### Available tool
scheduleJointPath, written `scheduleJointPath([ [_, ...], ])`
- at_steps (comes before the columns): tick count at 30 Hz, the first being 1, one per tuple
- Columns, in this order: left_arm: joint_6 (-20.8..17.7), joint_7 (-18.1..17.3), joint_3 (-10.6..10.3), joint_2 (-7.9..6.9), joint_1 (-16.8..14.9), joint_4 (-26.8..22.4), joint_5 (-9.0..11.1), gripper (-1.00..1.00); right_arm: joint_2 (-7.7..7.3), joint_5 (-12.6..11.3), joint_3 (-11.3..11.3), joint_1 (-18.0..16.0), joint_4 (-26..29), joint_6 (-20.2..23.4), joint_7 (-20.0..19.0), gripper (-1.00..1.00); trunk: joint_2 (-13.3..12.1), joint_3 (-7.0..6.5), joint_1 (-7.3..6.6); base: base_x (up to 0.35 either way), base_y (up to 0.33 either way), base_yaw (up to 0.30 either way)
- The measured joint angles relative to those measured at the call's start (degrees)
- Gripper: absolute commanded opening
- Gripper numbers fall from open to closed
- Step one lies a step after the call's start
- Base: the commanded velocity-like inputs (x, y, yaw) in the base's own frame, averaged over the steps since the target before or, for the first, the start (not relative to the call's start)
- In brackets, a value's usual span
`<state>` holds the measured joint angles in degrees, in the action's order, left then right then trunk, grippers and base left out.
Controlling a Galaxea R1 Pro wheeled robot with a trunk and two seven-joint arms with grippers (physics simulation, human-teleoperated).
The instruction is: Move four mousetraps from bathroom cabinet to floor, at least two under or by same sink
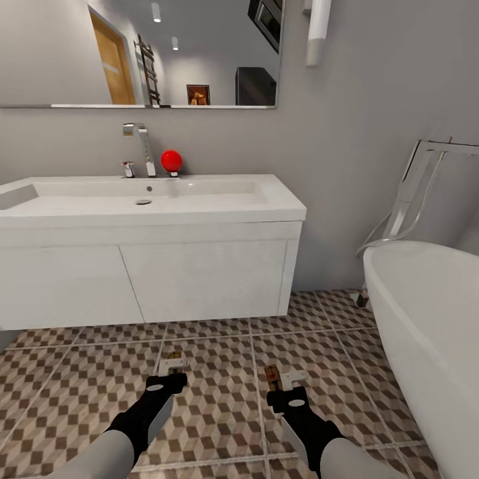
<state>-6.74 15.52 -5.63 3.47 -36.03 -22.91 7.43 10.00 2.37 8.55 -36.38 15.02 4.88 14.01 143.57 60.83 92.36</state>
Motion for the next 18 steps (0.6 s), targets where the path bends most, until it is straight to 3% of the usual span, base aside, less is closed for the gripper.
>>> scheduleJointPath([
  [8, -0.42, 2.84, 0.12, 0.57, 0.00, -0.12, 0.31, -1.00, 0.00, 0.01, -0.01, 0.00, 0.00, 0.00, 0.00, -1.00, 0.00, 0.00, 0.00, 0.000, 0.000, 0.000],
  [15, -0.44, 3.20, 0.12, 0.67, 0.00, -0.16, 0.29, -1.00, 0.00, 0.08, 0.13, 0.01, 0.28, -1.38, -0.27, -1.00, 0.00, 0.00, 0.00, 0.000, 0.000, 0.000],
  [18, -0.44, 3.23, 0.14, 0.70, 0.00, -0.22, 1.36, -1.00, 0.00, 0.15, 0.23, 0.01, 1.04, -1.37, -0.41, -1.00, 0.00, 0.00, 0.00, 0.000, 0.000, 0.000],
])
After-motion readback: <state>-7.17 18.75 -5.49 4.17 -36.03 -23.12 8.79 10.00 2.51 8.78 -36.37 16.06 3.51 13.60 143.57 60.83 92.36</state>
